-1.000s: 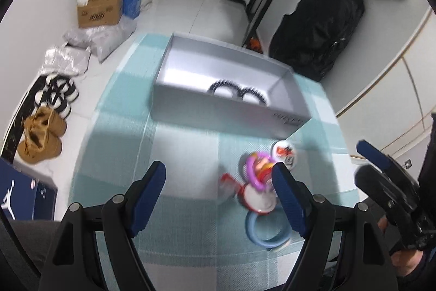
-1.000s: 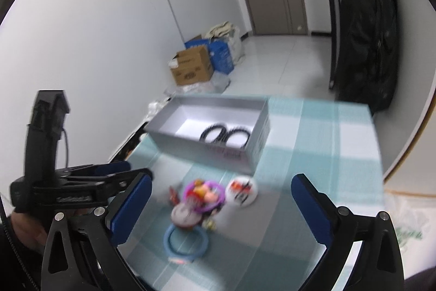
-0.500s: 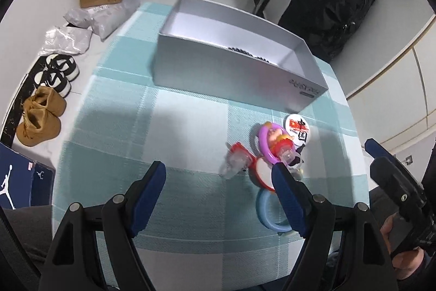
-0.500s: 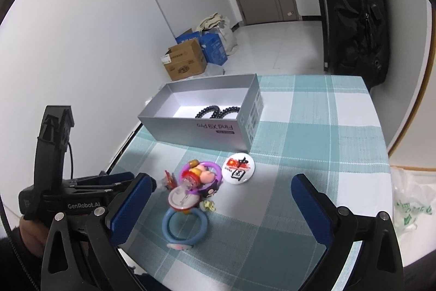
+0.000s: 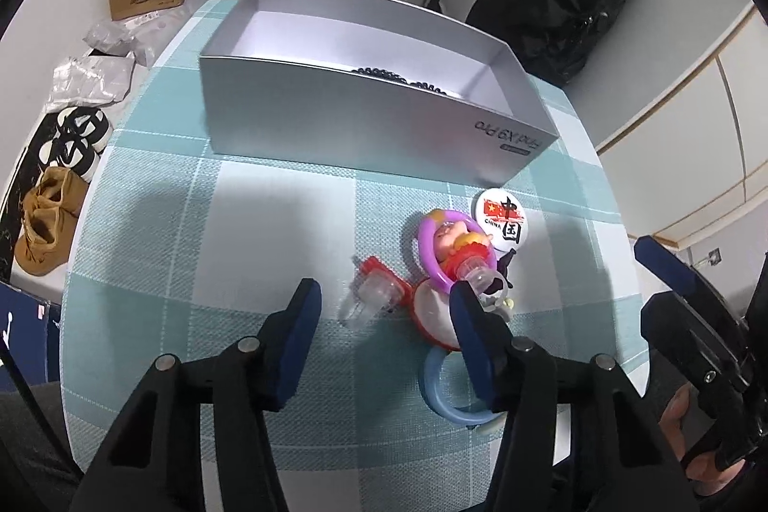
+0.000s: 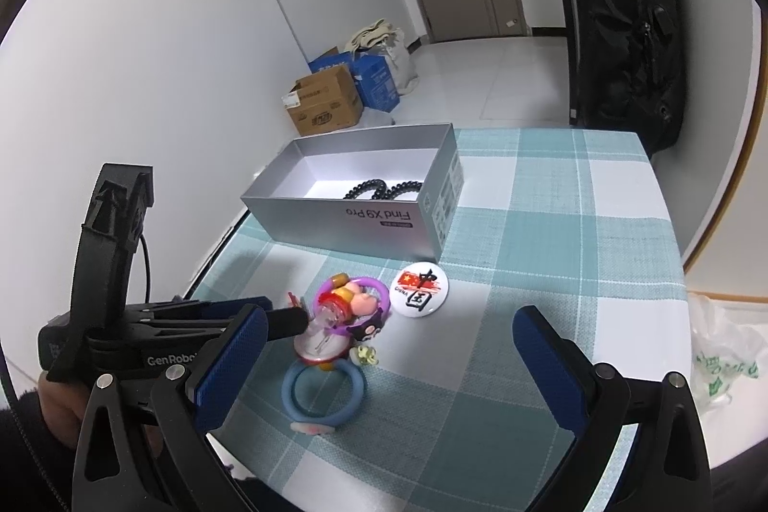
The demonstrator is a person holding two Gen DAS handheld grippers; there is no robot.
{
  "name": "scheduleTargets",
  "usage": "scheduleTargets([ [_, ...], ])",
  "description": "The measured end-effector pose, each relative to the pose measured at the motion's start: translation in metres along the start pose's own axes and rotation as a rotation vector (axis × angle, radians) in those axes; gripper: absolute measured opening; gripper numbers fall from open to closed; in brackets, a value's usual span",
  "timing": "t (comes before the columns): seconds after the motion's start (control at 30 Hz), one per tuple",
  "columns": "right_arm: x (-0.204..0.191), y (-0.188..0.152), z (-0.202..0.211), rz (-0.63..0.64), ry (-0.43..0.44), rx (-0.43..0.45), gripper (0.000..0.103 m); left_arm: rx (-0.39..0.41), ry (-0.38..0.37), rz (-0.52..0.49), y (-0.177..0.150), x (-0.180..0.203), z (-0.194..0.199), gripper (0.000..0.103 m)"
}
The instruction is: Organize jewelry
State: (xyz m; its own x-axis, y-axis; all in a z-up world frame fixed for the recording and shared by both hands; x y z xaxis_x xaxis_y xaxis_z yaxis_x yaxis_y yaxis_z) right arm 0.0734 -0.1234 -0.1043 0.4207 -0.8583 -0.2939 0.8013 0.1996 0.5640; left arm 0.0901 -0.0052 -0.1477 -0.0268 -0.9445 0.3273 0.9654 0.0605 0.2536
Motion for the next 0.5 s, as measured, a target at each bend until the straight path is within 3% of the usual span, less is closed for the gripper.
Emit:
scheduleTargets([
  [0.37, 0.0019, -0.0017, -0.0029, 0.001, -0.028, -0.013, 0.103, -0.031, -0.012, 0.014, 0.001, -0.0028, -0.0039, 0.017],
  [0.5, 0.003, -0.0033, -0.0057, -0.001, -0.033, -0.023, 0.103, -0.033, -0.01, 0.007, 0.0004, -0.0003, -0.0038, 0.016],
])
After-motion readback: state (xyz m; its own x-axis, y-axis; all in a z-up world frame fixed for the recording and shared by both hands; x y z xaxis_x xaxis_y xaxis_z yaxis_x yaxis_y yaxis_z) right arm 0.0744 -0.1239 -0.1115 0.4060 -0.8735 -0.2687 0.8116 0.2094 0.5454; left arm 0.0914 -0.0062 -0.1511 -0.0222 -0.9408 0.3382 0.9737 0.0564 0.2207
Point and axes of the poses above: each gripper's, at about its wrist camera, not at the fingertips, and z roughly against the way its jaws point, x to its right, y to its top, the point moved 8 cm from there along -z, roughly the way its jaws point, and after that the axes turned 10 degrees about -x, right-handed, at the moved point
